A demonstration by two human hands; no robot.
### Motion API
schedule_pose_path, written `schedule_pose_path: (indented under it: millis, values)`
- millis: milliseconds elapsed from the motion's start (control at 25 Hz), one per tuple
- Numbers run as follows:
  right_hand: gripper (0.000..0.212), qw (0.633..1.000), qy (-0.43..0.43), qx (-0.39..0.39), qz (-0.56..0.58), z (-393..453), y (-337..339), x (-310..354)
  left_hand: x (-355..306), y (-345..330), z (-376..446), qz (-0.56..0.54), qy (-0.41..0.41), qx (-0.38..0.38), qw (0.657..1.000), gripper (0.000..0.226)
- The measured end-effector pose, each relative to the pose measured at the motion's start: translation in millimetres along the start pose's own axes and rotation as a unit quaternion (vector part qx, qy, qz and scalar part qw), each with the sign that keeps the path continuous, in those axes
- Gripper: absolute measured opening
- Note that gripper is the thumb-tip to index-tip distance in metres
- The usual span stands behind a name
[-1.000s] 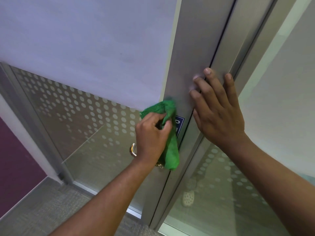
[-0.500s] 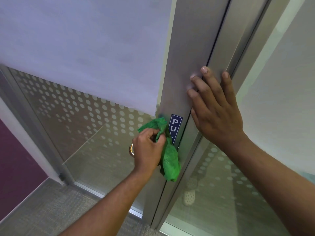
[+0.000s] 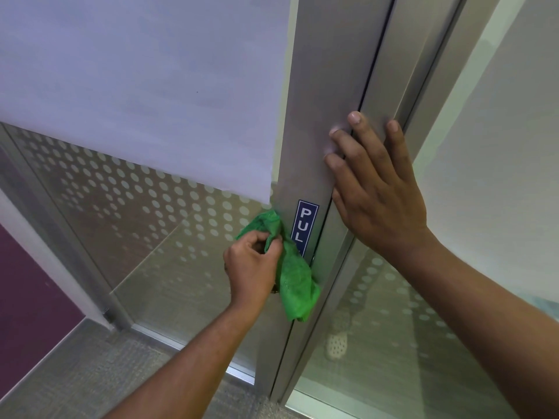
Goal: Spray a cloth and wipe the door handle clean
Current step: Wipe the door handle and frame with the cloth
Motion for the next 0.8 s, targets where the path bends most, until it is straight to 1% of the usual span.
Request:
schedule_pose_path:
  millis: [80,160,200,280,360,440,560,640,720,800]
  values:
    - [0.035,1.000,0.000,0.002,-0.001,-1,0,0,-13,2,6,0.007,-0.050,-0.001,0.999,0.008]
    - [0.035,1.000,0.000,0.001,-0.003,0,-1,0,-36,2,17,0.010,-0.126,-0.022,0.992,0.004]
    - [0.034,1.000,0.000,-0.001,-0.003,0,0,0,-47,2,24,0.007,-0.150,-0.038,0.988,0.004]
    - [0.035,1.000,-0.001,-0.003,-0.002,0,0,1,-57,0,35,-0.010,-0.166,-0.059,0.984,0.009]
    - [0.035,1.000,-0.001,-0.003,-0.003,0,0,2,-55,-1,34,-0.014,-0.171,-0.061,0.983,0.010]
    - [0.035,1.000,0.000,-0.003,-0.005,0,-1,2,-37,-2,25,-0.003,-0.158,-0.047,0.986,0.005]
    - [0.036,1.000,0.001,0.000,-0.007,1,-1,1,-6,-1,7,0.027,-0.078,-0.004,0.997,0.007]
    - [0.036,1.000,0.000,0.000,-0.007,0,0,1,0,0,2,0.035,-0.032,0.006,0.999,0.009]
    - [0.036,1.000,-0.001,0.003,-0.008,-1,0,1,-10,2,6,0.022,-0.032,0.002,0.999,0.009]
    - [0.036,1.000,-0.001,0.004,-0.011,0,0,1,-31,3,17,-0.007,-0.073,-0.017,0.997,0.003]
Point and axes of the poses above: each hand's wrist, its own z-axis towards the middle knuckle, its own y-axis out of the back of the hand, x = y × z, the point moved 3 cm from there along z, towards the middle knuckle, and after that the axes turned 5 degrees about -y, right-handed, at the moved point
